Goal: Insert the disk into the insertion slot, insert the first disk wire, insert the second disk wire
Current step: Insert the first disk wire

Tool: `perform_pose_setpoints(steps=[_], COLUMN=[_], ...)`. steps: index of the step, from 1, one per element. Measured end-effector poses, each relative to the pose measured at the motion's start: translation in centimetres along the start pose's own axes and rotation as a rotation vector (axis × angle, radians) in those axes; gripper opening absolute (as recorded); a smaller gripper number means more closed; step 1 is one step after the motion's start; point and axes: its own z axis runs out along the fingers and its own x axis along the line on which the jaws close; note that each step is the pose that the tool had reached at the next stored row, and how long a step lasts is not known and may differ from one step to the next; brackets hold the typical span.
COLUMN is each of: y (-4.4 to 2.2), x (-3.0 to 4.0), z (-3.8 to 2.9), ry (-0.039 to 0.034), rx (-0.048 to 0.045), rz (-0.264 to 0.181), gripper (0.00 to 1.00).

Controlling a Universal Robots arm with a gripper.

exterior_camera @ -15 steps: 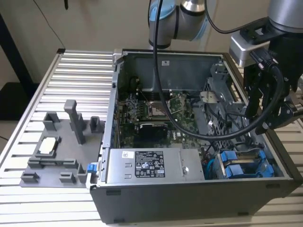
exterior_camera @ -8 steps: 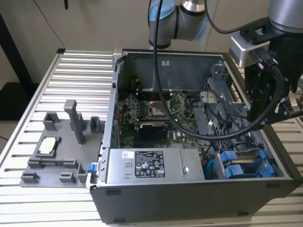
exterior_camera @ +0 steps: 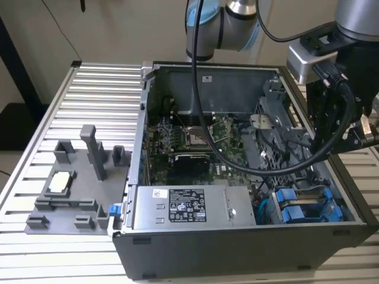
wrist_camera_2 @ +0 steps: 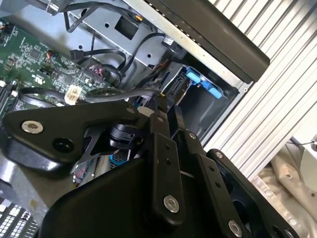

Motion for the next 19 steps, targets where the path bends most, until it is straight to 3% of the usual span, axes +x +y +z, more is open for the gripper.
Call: perform_pose_setpoints(steps=[3, 7, 13, 19], y=[-0.05, -0.58, -1.97, -3.26], x=[0.02, 0.16, 0.39, 0.55], z=[0.07, 0.33, 0.76, 1.15], ry=[-0.0005, -0.0022, -0.0066, -0.0101], rx=[-0.0018, -0.0274, -0.0891, -0.1572], rz=[0.000, 0.000, -0.001, -0.002], gripper=[0.19, 0.19, 0.19, 0.19])
